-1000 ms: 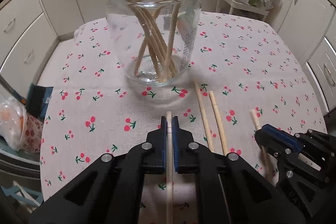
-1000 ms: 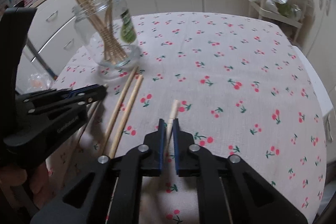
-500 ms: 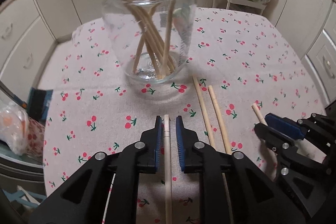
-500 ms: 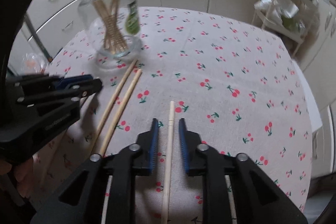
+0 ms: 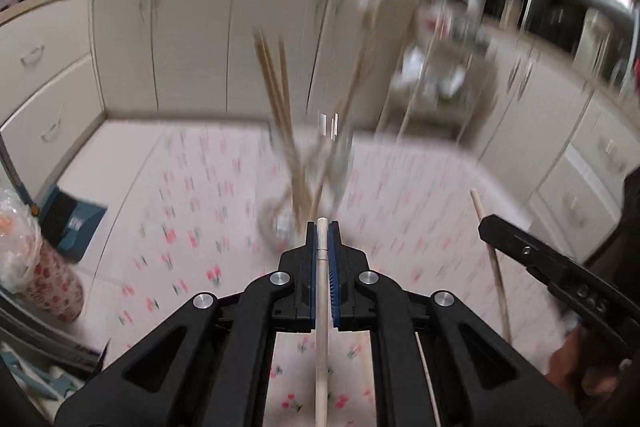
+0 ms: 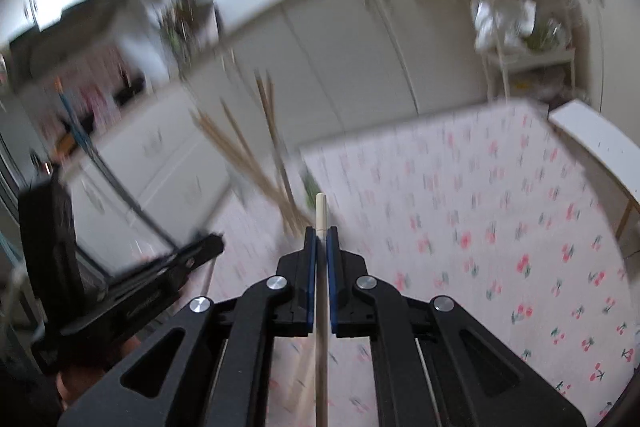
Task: Organize utensils
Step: 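Raise both held sticks above the glass jar opening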
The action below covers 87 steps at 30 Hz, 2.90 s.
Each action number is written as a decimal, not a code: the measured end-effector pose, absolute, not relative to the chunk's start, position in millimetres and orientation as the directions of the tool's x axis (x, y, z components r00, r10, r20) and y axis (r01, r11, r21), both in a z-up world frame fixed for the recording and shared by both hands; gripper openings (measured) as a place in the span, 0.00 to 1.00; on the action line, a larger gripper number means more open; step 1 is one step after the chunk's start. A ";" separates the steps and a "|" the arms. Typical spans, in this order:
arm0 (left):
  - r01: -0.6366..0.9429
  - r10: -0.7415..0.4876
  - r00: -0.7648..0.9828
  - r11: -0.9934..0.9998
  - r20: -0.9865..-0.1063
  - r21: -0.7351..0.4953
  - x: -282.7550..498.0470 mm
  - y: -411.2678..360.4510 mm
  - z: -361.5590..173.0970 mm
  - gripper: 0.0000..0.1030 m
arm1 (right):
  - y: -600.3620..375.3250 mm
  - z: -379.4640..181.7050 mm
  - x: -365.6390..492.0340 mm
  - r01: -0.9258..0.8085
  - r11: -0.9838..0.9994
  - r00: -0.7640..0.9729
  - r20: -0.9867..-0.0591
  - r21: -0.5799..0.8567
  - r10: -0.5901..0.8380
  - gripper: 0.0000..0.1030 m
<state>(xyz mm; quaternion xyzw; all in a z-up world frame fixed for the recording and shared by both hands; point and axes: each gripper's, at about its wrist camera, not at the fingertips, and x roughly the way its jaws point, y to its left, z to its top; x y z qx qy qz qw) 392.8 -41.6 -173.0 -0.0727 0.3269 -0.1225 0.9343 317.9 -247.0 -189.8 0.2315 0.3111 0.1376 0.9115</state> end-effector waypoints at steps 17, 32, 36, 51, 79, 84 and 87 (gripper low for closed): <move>0.175 -0.252 0.953 0.910 -0.167 -0.376 378.8 -12.9 -57.3 0.05 | -240.0 -71.6 310.9 -0.190 0.858 0.959 -0.095 0.476 0.265 0.06; 0.117 -0.150 0.988 0.884 -0.038 -0.452 442.7 4.4 -56.7 0.05 | -215.8 -73.4 374.5 -0.227 0.837 0.968 0.019 0.497 0.251 0.06; 0.106 -0.135 0.990 0.882 -0.030 -0.460 451.4 4.8 -63.8 0.05 | -210.4 -79.3 387.1 -0.235 0.835 0.967 0.030 0.497 0.254 0.06; 0.071 -0.081 0.997 0.863 0.002 -0.501 496.9 0.7 -91.9 0.05 | -204.5 -107.9 431.9 -0.235 0.822 0.966 0.030 0.519 0.257 0.06; 0.011 -0.005 1.000 0.910 0.016 -0.415 510.3 -20.5 -139.1 0.05 | -183.5 -155.5 465.8 -0.236 0.841 0.959 -0.023 0.486 0.283 0.06; 0.003 -0.006 1.000 0.915 -0.006 -0.404 505.1 -20.5 -143.4 0.05 | -183.1 -157.7 460.8 -0.232 0.850 0.958 -0.040 0.473 0.284 0.06; 0.002 -0.013 1.000 0.921 -0.026 -0.389 500.5 -20.7 -146.3 0.05 | -183.0 -159.1 455.3 -0.234 0.854 0.956 -0.052 0.464 0.290 0.06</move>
